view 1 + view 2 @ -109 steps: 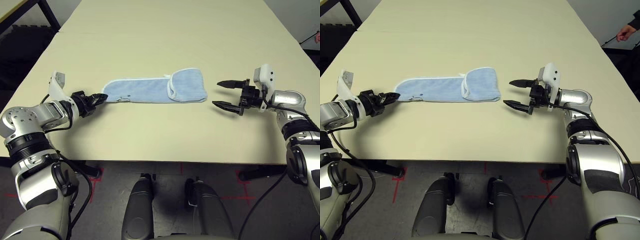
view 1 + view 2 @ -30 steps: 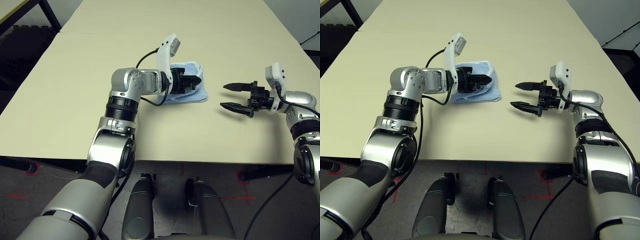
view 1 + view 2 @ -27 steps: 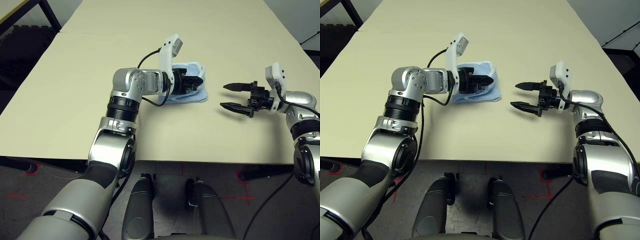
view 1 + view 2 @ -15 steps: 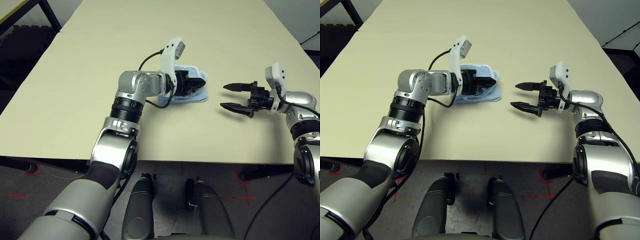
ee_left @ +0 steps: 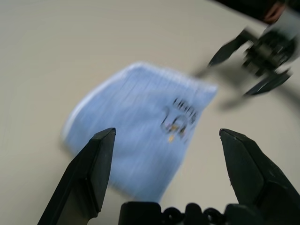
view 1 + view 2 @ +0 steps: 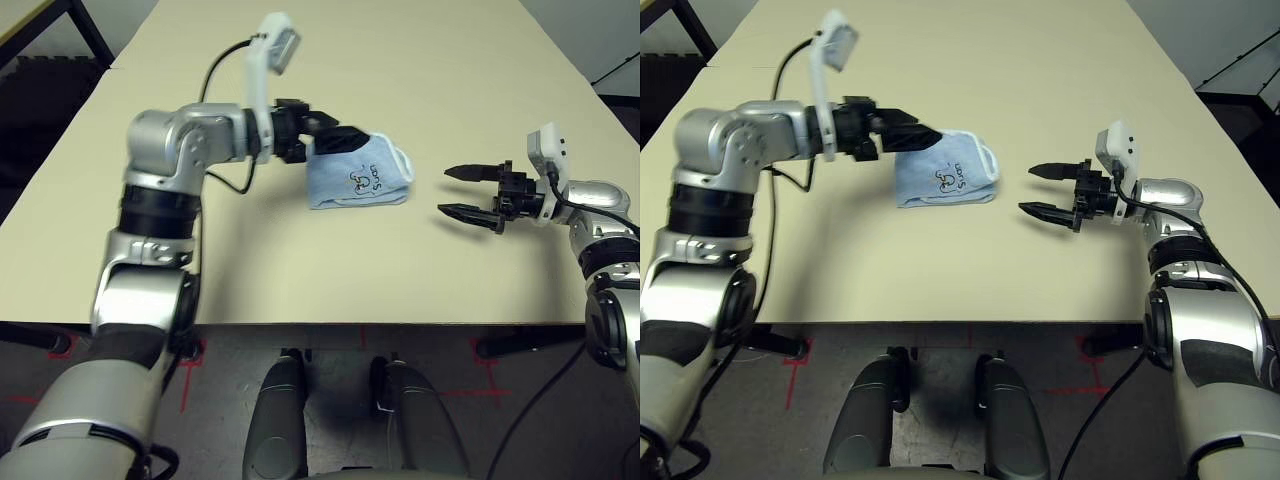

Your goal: Fold the towel and set it aside.

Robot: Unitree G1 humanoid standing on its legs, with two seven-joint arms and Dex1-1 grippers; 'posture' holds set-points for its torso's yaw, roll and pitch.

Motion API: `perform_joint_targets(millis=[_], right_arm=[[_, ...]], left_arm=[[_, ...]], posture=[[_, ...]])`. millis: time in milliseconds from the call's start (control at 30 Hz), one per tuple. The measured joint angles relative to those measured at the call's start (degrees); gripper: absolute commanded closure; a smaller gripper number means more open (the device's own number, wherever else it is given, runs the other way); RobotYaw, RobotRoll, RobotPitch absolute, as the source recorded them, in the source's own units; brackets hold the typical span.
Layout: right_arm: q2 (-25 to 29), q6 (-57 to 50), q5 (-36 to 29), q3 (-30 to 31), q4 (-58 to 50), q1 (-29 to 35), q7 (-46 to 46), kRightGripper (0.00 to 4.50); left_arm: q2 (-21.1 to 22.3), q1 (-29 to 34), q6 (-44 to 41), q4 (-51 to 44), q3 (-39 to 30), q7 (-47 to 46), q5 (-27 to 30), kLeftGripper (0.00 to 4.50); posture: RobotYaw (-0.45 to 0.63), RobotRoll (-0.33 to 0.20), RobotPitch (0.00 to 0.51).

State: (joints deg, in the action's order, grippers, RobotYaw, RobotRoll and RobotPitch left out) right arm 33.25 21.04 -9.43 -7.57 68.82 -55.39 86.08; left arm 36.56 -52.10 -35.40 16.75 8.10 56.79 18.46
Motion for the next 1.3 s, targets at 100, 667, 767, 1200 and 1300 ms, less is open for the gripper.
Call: perform_joint_targets(millis=[100, 667, 767, 1200, 1300], right_arm=[[-0.6, -1.1, -0.2, -0.1, 0.0, -1.0, -1.1, 0.0], [-0.7, -3.5, -0.8, -0.3, 0.2, -3.3, -2.2, 0.96], [-1.1, -3.4, -1.2, -0.6, 0.1, -2.2, -1.5, 2.05], [-1.2, -2.1, -1.2, -0.5, -0.4, -1.8, 0.3, 4.48], [-1.4, -1.0, -1.1, -0.5, -0.4, -1.8, 0.7, 4.48]], left_arm=[[2.9, 4.7, 12.5, 3.8, 1.2, -0.4, -6.5, 0.02], [-2.6, 11.2, 39.1, 11.7, -6.0, 3.9, -5.9, 0.0], [-2.7, 11.2, 39.0, 12.6, -6.6, 6.3, -4.5, 0.0], [-3.6, 9.8, 38.7, 13.6, -7.6, 9.8, -3.7, 0.0], [-4.1, 9.8, 37.1, 13.4, -8.0, 11.6, -1.9, 0.0]], posture=[[0.07, 0.0, 0.149], [0.06, 0.0, 0.141], [0.05, 0.0, 0.143], [0.06, 0.0, 0.152], [0.06, 0.0, 0.154]])
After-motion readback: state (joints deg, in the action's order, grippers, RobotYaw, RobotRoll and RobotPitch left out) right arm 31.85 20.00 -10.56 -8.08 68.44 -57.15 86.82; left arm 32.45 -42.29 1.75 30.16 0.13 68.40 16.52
